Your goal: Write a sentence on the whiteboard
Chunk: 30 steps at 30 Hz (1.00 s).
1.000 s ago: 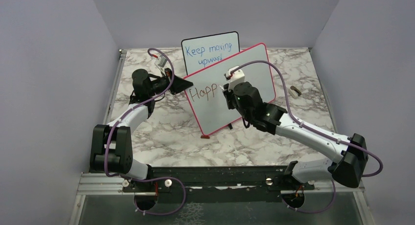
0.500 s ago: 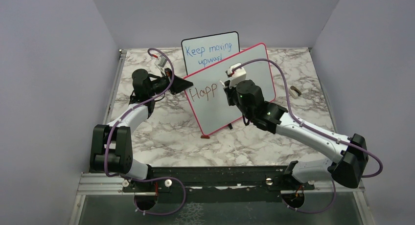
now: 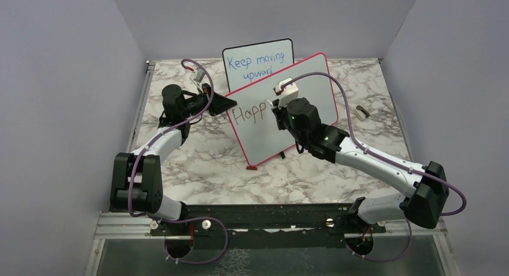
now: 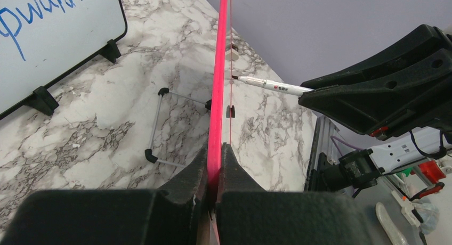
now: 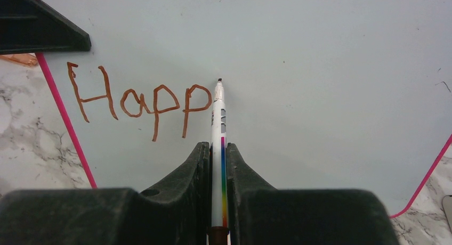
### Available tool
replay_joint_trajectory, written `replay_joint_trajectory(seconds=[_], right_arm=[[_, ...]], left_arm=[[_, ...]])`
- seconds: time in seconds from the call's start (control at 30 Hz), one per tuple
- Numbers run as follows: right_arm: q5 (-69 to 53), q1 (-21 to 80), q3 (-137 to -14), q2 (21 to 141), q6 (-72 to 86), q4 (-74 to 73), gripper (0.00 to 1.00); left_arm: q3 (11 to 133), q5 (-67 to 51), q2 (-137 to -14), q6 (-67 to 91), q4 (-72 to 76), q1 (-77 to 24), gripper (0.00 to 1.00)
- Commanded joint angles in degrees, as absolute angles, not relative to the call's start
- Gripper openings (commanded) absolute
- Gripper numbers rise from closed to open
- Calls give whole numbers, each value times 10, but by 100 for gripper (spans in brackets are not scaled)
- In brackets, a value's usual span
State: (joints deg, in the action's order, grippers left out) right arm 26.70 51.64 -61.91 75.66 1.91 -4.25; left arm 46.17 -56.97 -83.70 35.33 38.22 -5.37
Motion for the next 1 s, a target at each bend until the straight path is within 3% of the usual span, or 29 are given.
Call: replay_joint_trajectory(seconds=[0.0, 0.97], right_arm=[[251, 513, -624, 766, 15, -20, 1], [248, 512, -603, 734, 28, -43, 1]], left_arm=[[463, -577, -853, 322, 355, -56, 0], [463, -574, -851, 322, 354, -56, 0]])
